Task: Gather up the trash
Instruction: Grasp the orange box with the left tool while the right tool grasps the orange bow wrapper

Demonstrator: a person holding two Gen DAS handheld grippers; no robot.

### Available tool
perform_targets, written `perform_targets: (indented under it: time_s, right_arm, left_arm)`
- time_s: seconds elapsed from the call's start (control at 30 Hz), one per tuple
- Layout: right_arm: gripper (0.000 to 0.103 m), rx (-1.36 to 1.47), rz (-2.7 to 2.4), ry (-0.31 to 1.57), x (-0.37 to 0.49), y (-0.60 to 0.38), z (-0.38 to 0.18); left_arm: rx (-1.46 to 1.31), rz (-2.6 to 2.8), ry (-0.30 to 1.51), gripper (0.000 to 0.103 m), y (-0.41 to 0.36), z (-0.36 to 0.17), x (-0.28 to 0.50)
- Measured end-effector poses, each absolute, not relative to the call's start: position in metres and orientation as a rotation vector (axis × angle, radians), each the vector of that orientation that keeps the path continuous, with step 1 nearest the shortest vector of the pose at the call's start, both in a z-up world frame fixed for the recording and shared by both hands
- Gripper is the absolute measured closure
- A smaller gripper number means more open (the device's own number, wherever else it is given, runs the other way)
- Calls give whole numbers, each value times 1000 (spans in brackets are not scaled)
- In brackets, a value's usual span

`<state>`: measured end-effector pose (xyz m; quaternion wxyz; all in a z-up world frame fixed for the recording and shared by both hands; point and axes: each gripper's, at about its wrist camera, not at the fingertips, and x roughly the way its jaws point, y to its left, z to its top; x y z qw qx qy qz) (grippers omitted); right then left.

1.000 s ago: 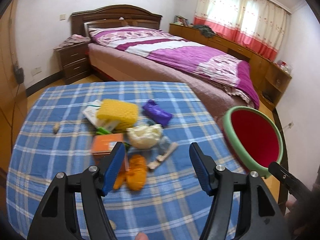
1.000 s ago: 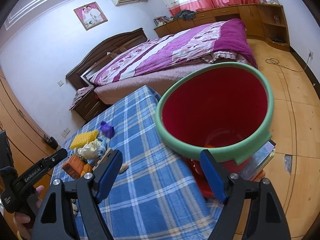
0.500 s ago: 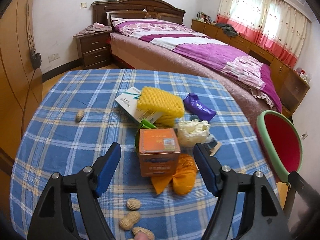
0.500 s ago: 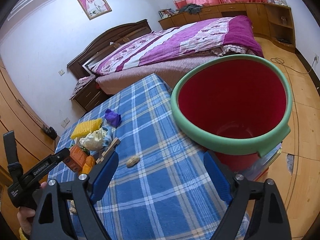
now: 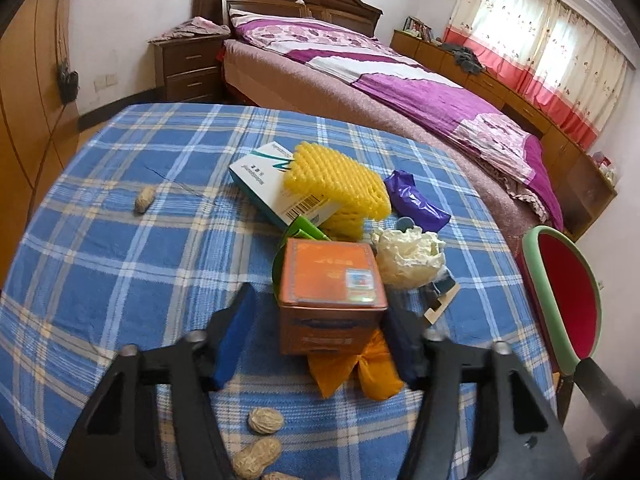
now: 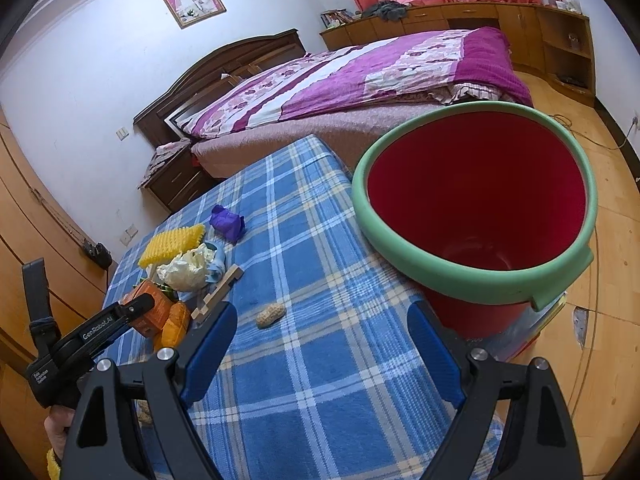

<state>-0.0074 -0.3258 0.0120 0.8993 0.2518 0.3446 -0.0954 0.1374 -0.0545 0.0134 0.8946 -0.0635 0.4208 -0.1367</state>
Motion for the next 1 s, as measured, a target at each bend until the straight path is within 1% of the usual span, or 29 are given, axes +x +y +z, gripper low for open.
perform_targets:
  time_s: [0.03,0.1,0.53,0.97,1.0]
  right_arm:
    - [14,520,-195,714,-7,-325,12]
    - [14,517,-187,719,-6,-322,11]
    - [14,479,-104,748,14,-294,17]
    - [14,375,44,820,53,-230,12]
    - [16,368,52,826,56,-226,11]
  left_arm:
    - [-134,-291,868,54,-53,13,137]
    - [-140,-305,853,55,-52,16,134]
    - [-157,-276,793,55,-23,39,117]
    - [-159,-150,796,55,22,29,107]
    - [-160,-146,798,55,24,28,107]
